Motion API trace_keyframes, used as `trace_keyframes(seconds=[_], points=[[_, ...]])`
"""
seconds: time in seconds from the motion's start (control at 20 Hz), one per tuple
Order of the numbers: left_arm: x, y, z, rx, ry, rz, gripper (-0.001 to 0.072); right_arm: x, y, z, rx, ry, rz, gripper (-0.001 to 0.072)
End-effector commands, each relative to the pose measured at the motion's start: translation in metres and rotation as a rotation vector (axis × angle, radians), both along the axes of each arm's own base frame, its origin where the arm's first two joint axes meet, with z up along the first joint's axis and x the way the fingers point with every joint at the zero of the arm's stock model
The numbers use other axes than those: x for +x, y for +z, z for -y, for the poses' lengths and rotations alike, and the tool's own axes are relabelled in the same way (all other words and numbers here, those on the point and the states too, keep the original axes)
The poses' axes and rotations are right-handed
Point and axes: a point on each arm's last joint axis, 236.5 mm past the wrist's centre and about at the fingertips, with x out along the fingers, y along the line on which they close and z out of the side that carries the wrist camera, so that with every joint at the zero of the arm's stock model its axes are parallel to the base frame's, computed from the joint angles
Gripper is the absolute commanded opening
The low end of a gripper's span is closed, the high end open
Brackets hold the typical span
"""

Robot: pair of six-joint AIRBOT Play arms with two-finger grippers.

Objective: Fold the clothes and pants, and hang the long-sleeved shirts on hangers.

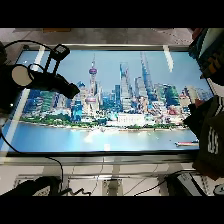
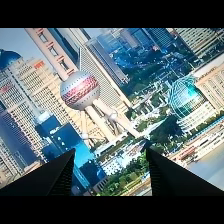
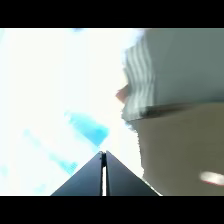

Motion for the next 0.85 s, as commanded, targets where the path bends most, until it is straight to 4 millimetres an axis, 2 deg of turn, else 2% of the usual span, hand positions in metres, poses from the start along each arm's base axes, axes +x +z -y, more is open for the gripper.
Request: trace_keyframes(seconds=[0.0, 0.1, 0.2, 0.25, 0.3, 0.35, 0.45, 0.5, 0.55, 0.65, 0.8], points=[[0.0, 0.0, 0.0, 0.001, 0.0, 0.0, 0.0487, 0.062, 0.009, -0.091, -0.115, 0.455, 0.029, 0.001], [0.0, 0.0, 0.0, 0.001, 0.0, 0.0, 0.0487, 0.08, 0.0, -0.15, -0.249, 0.739, -0.022, 0.001], [0.0, 0.0, 0.0, 0.001, 0.0, 0.0, 0.0487, 0.084, -0.008, -0.217, -0.39, 1.061, -0.038, 0.001], [0.0, 0.0, 0.0, 0.001, 0.0, 0.0, 0.0487, 0.084, -0.012, -0.242, -0.424, 1.161, -0.043, 0.0011], [0.0, 0.0, 0.0, 0.001, 0.0, 0.0, 0.0487, 0.085, -0.02, -0.257, -0.452, 1.215, -0.073, 0.0011], [0.0, 0.0, 0.0, 0.001, 0.0, 0.0, 0.0487, 0.087, -0.031, -0.26, -0.483, 1.229, -0.136, 0.0011], [0.0, 0.0, 0.0, 0.001, 0.0, 0.0, 0.0487, 0.092, -0.054, -0.241, -0.498, 1.122, -0.293, 0.001], [0.0, 0.0, 0.0, 0.001, 0.0, 0.0, 0.0487, 0.094, -0.064, -0.227, -0.465, 1.029, -0.359, 0.001], [0.0, 0.0, 0.0, 0.001, 0.0, 0.0, 0.0487, 0.096, -0.07, -0.223, -0.419, 0.981, -0.384, 0.001], [0.0, 0.0, 0.0, 0.001, 0.0, 0.0, 0.0487, 0.101, -0.075, -0.226, -0.374, 0.965, -0.386, 0.0011], [0.0, 0.0, 0.0, 0.001, 0.0, 0.0, 0.0487, 0.102, -0.073, -0.236, -0.346, 0.983, -0.356, 0.0011]])
